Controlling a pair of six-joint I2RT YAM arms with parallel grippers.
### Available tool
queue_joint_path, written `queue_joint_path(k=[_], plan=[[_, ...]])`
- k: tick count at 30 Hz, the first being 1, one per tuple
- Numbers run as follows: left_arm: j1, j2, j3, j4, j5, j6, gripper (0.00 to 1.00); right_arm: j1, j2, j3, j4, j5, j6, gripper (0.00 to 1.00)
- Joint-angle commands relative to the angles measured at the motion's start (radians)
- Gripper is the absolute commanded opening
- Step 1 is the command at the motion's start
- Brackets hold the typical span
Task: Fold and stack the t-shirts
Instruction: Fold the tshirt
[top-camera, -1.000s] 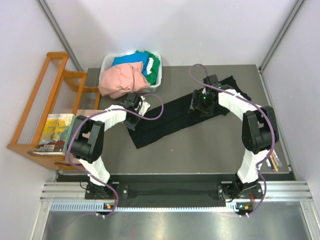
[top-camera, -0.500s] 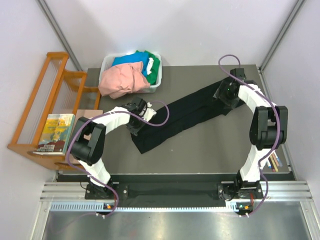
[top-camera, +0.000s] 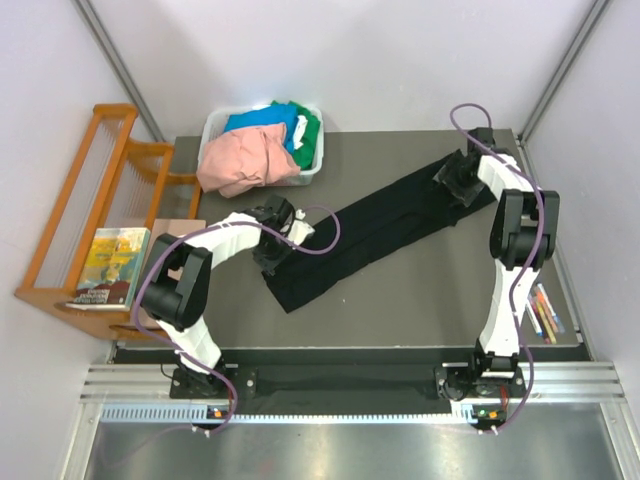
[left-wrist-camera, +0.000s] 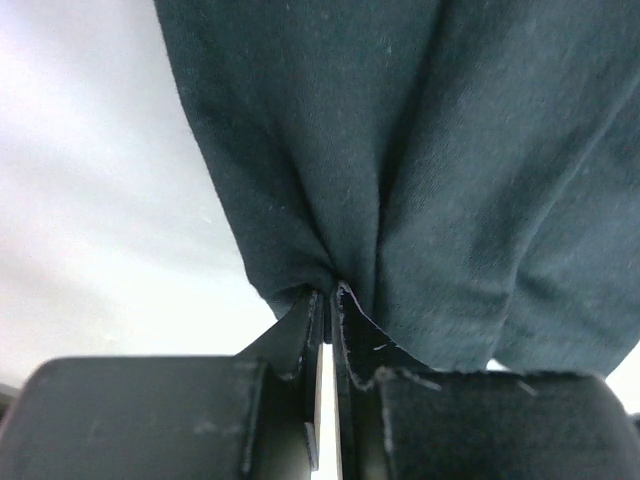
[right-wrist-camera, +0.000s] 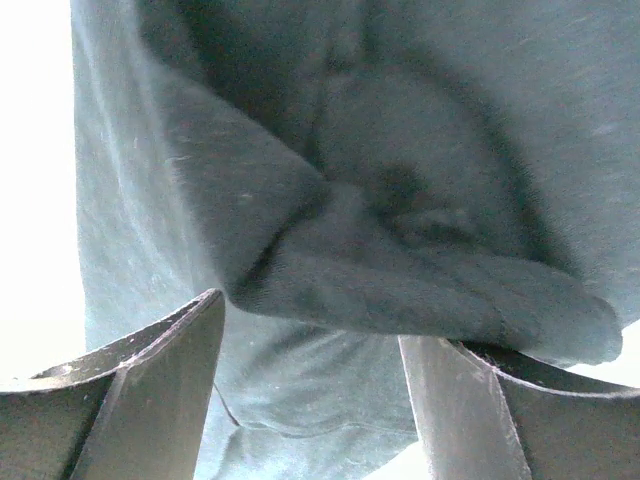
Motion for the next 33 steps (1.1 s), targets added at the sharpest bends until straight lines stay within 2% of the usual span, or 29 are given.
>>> queue_joint_path(k=[1, 7, 13, 18, 20, 24, 26, 30, 31, 33], plan=[[-0.008, -0.014, 0.035, -0.143, 0.072, 0.036, 0.06, -0.077, 0.072, 0.071, -0.005, 0.04, 0.053, 0.7], [-0.019, -0.016, 0.126, -0.269, 0.198, 0.067, 0.06, -0.132, 0.205, 0.332, -0.112, -0.012, 0.042, 0.69], [-0.097, -0.03, 0.193, -0.387, 0.299, 0.076, 0.07, -0.18, 0.284, 0.45, -0.117, -0.087, 0.052, 0.69], [-0.166, -0.007, 0.239, -0.448, 0.417, 0.067, 0.07, -0.186, 0.391, 0.575, -0.112, -0.271, 0.058, 0.7], [-0.174, -0.001, 0.252, -0.455, 0.43, 0.064, 0.07, -0.157, 0.387, 0.608, -0.126, -0.286, 0.014, 0.71], [-0.172, 0.009, 0.227, -0.436, 0.401, 0.065, 0.09, -0.065, 0.188, 0.52, -0.106, -0.193, -0.086, 0.85], [-0.172, 0.009, 0.21, -0.438, 0.411, 0.064, 0.1, -0.007, 0.114, 0.455, -0.106, -0.153, -0.122, 0.86], [-0.174, -0.008, 0.195, -0.439, 0.433, 0.05, 0.27, 0.114, -0.134, 0.263, -0.088, -0.089, -0.165, 0.89], [-0.174, -0.017, 0.192, -0.438, 0.433, 0.044, 0.39, 0.136, -0.175, 0.23, -0.083, -0.081, -0.169, 0.9], [-0.172, -0.039, 0.189, -0.427, 0.425, 0.035, 0.53, 0.194, -0.288, 0.109, -0.071, -0.073, -0.172, 0.91]])
